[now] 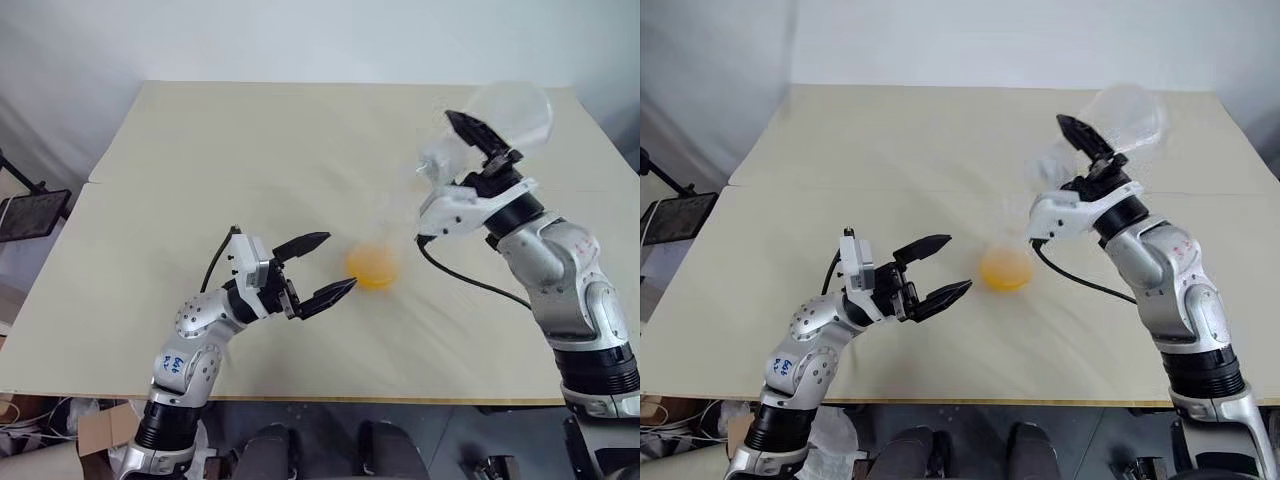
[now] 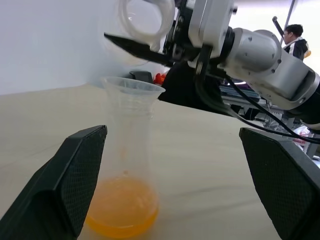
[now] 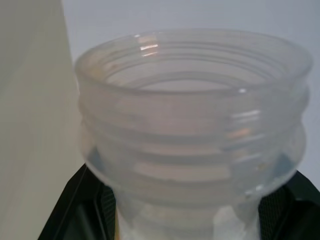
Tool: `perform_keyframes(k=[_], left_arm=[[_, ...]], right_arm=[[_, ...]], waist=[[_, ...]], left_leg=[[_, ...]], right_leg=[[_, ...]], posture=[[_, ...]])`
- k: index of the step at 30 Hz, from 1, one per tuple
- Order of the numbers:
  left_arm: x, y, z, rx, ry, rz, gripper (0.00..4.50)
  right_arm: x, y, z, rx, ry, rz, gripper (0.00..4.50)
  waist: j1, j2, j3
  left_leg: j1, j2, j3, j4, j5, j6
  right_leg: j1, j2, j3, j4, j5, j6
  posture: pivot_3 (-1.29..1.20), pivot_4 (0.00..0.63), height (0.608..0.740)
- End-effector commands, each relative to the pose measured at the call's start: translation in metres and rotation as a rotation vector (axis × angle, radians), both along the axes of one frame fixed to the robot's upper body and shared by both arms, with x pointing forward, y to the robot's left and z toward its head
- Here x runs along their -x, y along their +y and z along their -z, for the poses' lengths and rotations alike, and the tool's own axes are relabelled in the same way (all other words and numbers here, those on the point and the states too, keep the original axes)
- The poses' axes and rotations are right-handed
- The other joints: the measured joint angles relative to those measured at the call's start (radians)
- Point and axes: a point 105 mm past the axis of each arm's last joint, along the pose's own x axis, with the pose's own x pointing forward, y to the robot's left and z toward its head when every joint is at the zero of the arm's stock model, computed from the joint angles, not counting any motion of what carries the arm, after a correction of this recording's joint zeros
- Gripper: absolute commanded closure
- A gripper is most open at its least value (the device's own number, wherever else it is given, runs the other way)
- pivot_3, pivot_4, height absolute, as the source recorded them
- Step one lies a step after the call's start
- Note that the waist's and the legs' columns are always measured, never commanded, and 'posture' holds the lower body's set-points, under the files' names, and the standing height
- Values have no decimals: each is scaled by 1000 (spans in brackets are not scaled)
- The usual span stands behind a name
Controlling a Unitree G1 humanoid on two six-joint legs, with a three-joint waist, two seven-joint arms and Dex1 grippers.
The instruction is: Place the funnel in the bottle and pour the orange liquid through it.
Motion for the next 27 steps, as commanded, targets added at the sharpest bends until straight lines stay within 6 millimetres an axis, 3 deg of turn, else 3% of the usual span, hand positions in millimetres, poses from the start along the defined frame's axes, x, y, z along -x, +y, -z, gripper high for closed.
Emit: perform_keyframes(k=[1, 4, 10, 15, 27], left_arm=[[1, -1, -8, 0, -34, 25, 0], [-1, -1, -8, -12, -41, 37, 0], [-4, -1, -9, -18, -47, 46, 0], [-4, -2, -11, -25, -48, 64, 0], [-3, -6, -14, -30, -45, 96, 0]], right_arm=[[12, -31, -29, -233, -13, 40, 1693], [15, -75, -29, -501, 78, 83, 1693], [29, -175, -3, -992, 105, 249, 1693], [35, -215, 17, -1271, 109, 194, 1693], [14, -240, 70, -1352, 224, 231, 1693]], waist=[[2, 0, 0], [9, 0, 0], [11, 0, 0], [2, 0, 0], [1, 0, 0]], left_leg=[[0, 0, 0, 0, 0, 0], [0, -1, -1, 0, 0, 0], [-1, -1, -1, 0, 0, 0], [0, -1, 0, 0, 0, 0], [0, -1, 1, 0, 0, 0]], right_leg=[[0, 0, 0, 0, 0, 0], [1, 0, -1, 0, 0, 0], [1, 0, -1, 0, 0, 0], [0, 0, -1, 0, 0, 0], [0, 0, 0, 0, 0, 0]], posture=[[0, 150, 740], [0, 150, 740], [0, 150, 740], [0, 150, 740], [0, 150, 740]])
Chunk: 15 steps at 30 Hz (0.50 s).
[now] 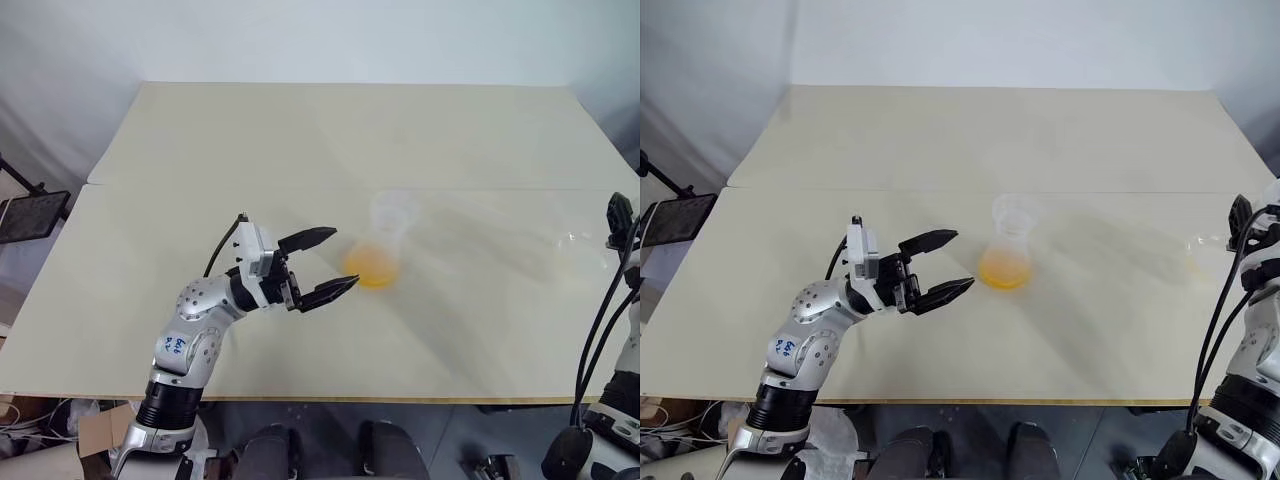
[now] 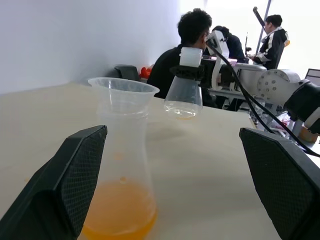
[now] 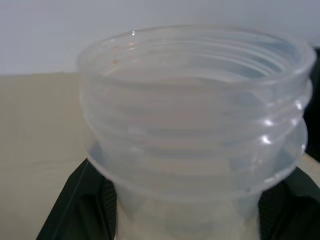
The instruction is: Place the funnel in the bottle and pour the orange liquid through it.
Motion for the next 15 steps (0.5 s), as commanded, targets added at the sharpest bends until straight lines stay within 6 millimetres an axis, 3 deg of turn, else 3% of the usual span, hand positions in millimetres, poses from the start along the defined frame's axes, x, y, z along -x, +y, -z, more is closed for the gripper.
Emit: perform_keyframes(k=[1, 10, 11, 14, 15], left_arm=[[5, -3, -10, 17, -32, 27, 0], [5, -6, -12, 18, -32, 38, 0], [5, -6, -12, 18, -32, 39, 0], [4, -5, -13, 17, -34, 37, 0], [4, -4, -13, 16, -34, 36, 0]], right_arm=[[1, -6, -12, 38, -63, 22, 1693], [-11, -18, 7, 12, -68, 52, 1693], [-12, -18, 11, 3, -64, 54, 987], [-13, -10, 11, 25, -72, 18, 40], [-12, -8, 9, 36, -78, 13, 40]], waist=[[1, 0, 0], [-1, 0, 0], [-1, 0, 0], [0, 0, 0], [1, 0, 0]], left_leg=[[0, 0, 0, 0, 0, 0], [0, 0, 0, 0, 0, 0], [0, 0, 0, 0, 0, 0], [0, 0, 0, 0, 0, 0], [0, 0, 0, 0, 0, 0]], right_leg=[[0, 0, 0, 0, 0, 0], [0, 0, 0, 0, 0, 0], [0, 0, 0, 0, 0, 0], [0, 0, 0, 0, 0, 0], [0, 0, 0, 0, 0, 0]], posture=[[0, 150, 740], [0, 150, 740], [0, 150, 740], [0, 150, 740], [0, 150, 740]])
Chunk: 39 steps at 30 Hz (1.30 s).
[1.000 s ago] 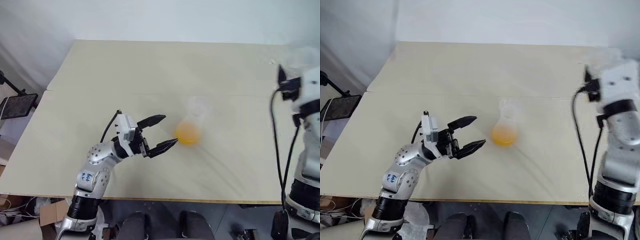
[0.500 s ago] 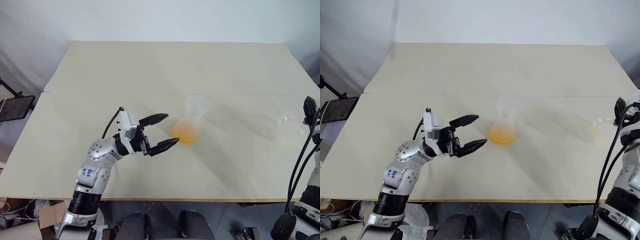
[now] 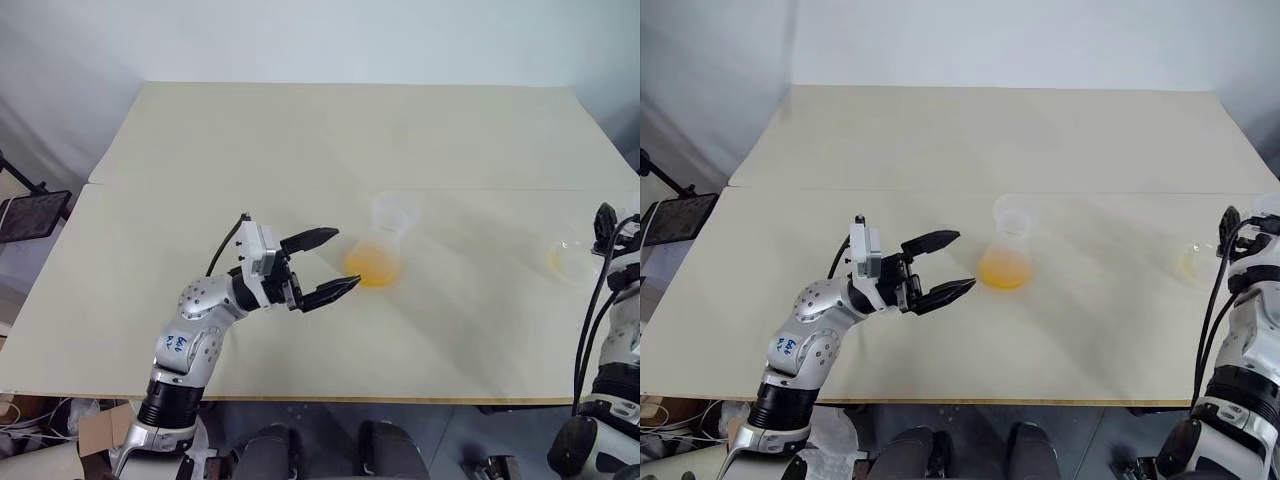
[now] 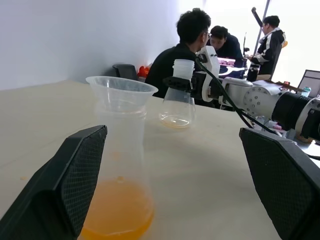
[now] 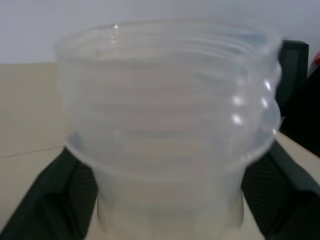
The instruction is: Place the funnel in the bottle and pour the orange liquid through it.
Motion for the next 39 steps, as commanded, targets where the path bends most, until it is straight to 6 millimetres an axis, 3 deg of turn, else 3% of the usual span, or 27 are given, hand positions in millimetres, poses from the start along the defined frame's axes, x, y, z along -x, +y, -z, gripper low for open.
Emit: perform_keyframes(k=[1, 11, 16, 18, 21, 25, 30, 34, 36, 39], left_arm=[[5, -2, -11, 16, -41, 25, 0], [2, 4, -9, 6, -37, 4, 0], [-2, 5, -7, -6, -41, 0, 0], [-3, 6, -7, -12, -43, 1, 0], [-4, 12, -7, -24, -47, -8, 0], [-1, 30, -1, -81, -44, -32, 0], [4, 55, 10, -163, -33, -84, 0], [7, 80, 27, -259, 28, -168, 0], [11, 89, 34, -314, 23, -183, 0], [12, 97, 41, -379, 1, -213, 0]], right_arm=[[7, 5, -22, 63, -76, -18, 40], [54, 4, -78, 265, -165, 35, 40], [71, 14, -106, 383, -221, 35, 40], [71, 23, -118, 420, -256, -11, 40], [67, 54, -127, 480, -272, -186, 40], [68, 111, -107, 398, -244, -653, 40], [84, 153, -60, 453, -48, -964, 40], [115, 192, -17, 508, 123, -1268, 40], [128, 200, -2, 538, 189, -1354, 40], [131, 181, 14, 589, 249, -1337, 40]], waist=[[0, 0, 0], [5, 0, 0], [5, 0, 0], [4, 0, 0], [4, 0, 0], [2, 0, 0], [16, 0, 0], [26, 0, 0], [27, 0, 0], [26, -1, 1]], left_leg=[[0, 0, 0, 0, 0, 0], [0, 0, -1, 0, 0, 0], [0, 0, 0, 0, 0, 0], [0, 0, 0, 0, 0, 0], [0, 0, 0, 0, 0, 0], [0, 1, -1, 0, 0, 0], [0, 0, -2, 0, 0, 0], [0, 0, -2, 0, -1, 1], [0, 0, -2, 0, -1, 1], [2, 1, -3, -1, -1, 2]], right_leg=[[0, 0, 0, 0, 0, 0], [0, 0, 0, 0, 0, 0], [0, 0, 0, -1, 0, 0], [0, 0, 0, -1, 0, 0], [0, 0, 0, -1, 0, 0], [0, 1, 0, -1, 0, 0], [1, 0, -1, -1, 0, 0], [2, -1, -1, -4, 0, 0], [3, -1, -1, -6, 0, 0], [7, 0, -2, -11, 0, 0]], posture=[[0, 150, 740], [0, 150, 740], [0, 150, 740], [0, 150, 740], [0, 150, 740], [0, 150, 740], [0, 150, 740], [0, 150, 740], [0, 150, 740], [0, 150, 740]])
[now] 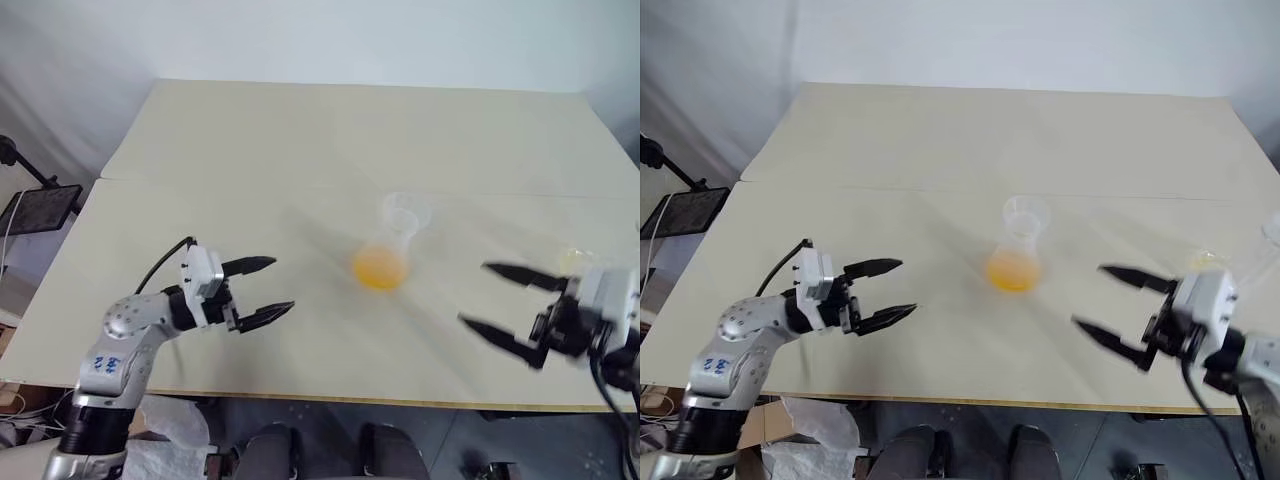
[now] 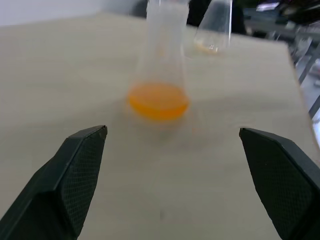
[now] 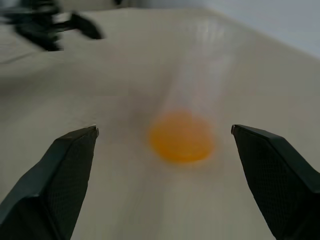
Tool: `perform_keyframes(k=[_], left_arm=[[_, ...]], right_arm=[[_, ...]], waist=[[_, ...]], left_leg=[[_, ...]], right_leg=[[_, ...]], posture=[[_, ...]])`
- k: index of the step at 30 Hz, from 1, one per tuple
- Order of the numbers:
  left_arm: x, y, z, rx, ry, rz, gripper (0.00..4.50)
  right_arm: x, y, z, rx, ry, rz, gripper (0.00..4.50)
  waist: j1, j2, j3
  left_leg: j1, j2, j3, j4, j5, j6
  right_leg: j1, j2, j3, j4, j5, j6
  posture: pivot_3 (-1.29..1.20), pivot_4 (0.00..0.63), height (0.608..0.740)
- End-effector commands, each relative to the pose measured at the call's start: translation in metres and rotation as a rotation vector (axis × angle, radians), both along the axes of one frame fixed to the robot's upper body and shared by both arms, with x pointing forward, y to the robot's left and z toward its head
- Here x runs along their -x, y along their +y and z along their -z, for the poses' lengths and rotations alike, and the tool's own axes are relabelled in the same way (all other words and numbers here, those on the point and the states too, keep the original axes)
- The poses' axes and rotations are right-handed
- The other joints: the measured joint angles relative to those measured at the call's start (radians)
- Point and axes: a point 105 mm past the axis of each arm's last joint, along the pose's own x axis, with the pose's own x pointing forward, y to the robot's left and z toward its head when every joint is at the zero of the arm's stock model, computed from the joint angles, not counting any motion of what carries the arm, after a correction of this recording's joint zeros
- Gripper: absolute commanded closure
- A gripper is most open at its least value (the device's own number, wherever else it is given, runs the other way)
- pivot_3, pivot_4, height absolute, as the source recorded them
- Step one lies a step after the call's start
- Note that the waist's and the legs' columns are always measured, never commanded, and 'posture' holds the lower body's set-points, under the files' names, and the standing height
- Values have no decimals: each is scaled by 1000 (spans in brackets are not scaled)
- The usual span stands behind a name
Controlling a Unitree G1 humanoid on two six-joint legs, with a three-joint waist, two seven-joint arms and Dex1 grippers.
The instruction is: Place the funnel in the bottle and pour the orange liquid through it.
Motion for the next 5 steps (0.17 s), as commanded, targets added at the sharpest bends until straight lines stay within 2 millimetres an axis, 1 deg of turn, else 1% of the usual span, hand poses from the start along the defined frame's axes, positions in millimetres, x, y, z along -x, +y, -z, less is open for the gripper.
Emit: perform_keyframes(k=[1, 3, 5], left_arm=[[2, 9, -3, -66, -75, -15, 0], [2, 10, -4, -66, -84, -19, 0], [1, 9, -4, -65, -92, -18, 0]], right_arm=[[0, -21, 1, 78, -54, 15, 40], [-6, -30, -2, 83, -94, 49, 40], [-10, -36, -4, 78, -115, 79, 40]], waist=[[0, 0, 0], [-1, 0, 0], [-1, 0, 0]], left_leg=[[1, 0, 0, 0, 0, 0], [4, 0, 0, 0, -1, 1], [4, 0, 0, 0, -1, 1]], right_leg=[[1, 0, 0, -1, 0, 0], [6, 0, 0, -5, 0, 0], [6, -1, 1, -5, 0, 0]], posture=[[0, 150, 740], [0, 150, 740], [0, 150, 740]])
